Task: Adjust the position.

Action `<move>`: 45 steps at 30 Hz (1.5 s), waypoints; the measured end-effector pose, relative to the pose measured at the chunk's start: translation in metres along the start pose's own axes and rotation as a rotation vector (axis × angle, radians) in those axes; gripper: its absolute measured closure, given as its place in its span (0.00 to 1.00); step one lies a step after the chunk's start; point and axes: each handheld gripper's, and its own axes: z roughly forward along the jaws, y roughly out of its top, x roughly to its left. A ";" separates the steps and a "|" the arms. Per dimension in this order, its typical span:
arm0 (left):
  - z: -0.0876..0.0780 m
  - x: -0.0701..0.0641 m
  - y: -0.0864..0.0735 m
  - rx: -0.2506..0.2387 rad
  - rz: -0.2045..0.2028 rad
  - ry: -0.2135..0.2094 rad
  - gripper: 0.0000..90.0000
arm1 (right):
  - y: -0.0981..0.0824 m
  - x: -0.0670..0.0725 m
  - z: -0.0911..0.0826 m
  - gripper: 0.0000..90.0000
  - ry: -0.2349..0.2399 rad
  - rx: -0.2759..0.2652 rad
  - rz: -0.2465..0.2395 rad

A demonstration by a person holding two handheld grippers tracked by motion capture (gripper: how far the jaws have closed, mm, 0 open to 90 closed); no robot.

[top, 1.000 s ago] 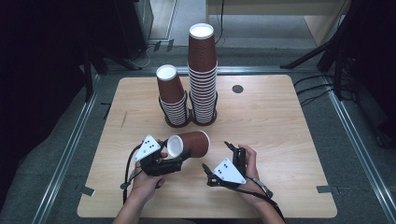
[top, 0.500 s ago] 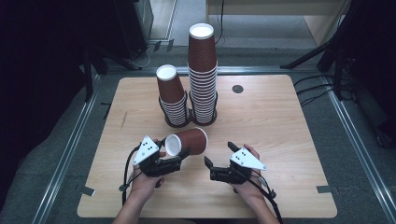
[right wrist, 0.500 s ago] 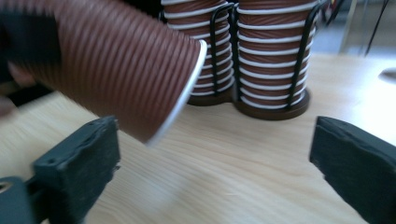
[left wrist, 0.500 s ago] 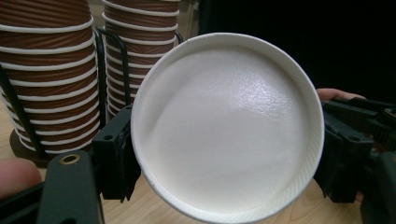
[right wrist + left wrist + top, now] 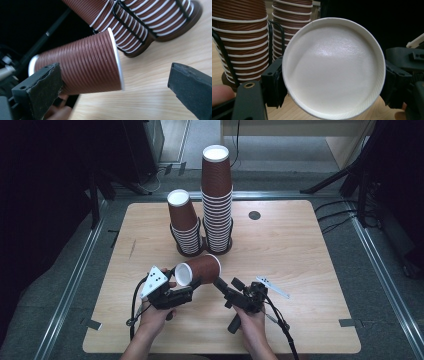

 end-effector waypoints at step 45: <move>0.009 -0.024 -0.010 -0.020 0.107 0.001 0.25 | -0.012 -0.002 0.032 0.00 0.102 0.064 0.898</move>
